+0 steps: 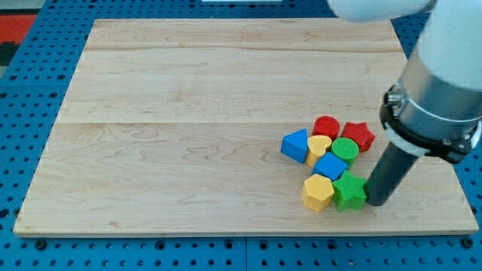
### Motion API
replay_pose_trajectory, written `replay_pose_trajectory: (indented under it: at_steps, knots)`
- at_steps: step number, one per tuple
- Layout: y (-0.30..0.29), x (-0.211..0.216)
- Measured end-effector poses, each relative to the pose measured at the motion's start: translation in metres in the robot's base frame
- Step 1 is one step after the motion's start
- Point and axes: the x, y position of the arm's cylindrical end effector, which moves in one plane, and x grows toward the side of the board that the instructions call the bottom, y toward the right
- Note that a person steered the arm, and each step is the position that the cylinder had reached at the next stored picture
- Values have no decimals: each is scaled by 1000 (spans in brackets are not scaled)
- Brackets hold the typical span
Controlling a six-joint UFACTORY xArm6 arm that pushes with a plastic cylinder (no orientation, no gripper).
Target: Move the arm below the green star
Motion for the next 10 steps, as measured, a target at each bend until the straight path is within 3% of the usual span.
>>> replay_pose_trajectory:
  at_steps: [2, 4, 10]
  knots:
    - [-6, 7]
    - [-72, 11]
    - [-75, 21]
